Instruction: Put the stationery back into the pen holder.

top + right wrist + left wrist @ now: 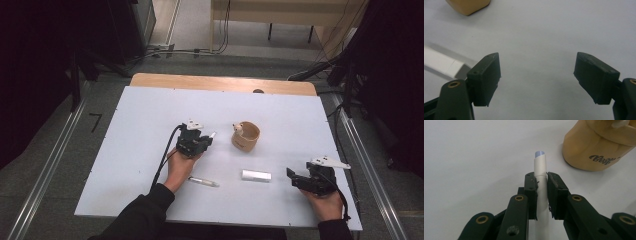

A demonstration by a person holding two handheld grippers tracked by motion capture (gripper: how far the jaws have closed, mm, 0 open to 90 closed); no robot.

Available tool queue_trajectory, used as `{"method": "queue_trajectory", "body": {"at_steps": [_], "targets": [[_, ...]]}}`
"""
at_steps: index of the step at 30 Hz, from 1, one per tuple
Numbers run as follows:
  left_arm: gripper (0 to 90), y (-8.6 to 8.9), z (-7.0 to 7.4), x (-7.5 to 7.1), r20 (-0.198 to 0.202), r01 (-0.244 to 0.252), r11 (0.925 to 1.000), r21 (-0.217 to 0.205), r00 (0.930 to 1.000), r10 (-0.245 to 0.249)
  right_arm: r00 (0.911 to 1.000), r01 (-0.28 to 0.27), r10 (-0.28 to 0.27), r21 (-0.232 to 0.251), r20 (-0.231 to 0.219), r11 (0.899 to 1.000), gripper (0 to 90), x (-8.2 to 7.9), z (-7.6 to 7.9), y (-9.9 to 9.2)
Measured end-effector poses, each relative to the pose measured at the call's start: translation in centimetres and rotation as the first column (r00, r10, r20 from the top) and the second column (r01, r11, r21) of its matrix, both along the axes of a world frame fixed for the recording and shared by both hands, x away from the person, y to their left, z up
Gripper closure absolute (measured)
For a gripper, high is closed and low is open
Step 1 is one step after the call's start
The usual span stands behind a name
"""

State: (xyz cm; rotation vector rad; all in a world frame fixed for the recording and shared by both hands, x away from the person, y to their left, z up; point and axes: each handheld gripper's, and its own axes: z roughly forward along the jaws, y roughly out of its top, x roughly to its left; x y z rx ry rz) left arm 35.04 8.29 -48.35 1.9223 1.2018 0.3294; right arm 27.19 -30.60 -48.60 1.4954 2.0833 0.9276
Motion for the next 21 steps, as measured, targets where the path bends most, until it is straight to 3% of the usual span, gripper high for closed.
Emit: {"method": "queue_trajectory", "body": {"at_steps": [13,21], "targets": [[78.9,0.2,1.0,-0.4,0.004,0.013,0.998,-0.062,0.9999,-0.012,1.0,0.0,0.0,0.005,0.002,1.0,19.9,0.0,0.1,0.1],[78.9,0.4,1.4,-0.5,0.007,0.014,0.997,-0.076,0.9999,-0.013,1.0,-0.003,0.003,0.007,0.003,1.0,19.9,-0.1,0.1,0.2]]}}
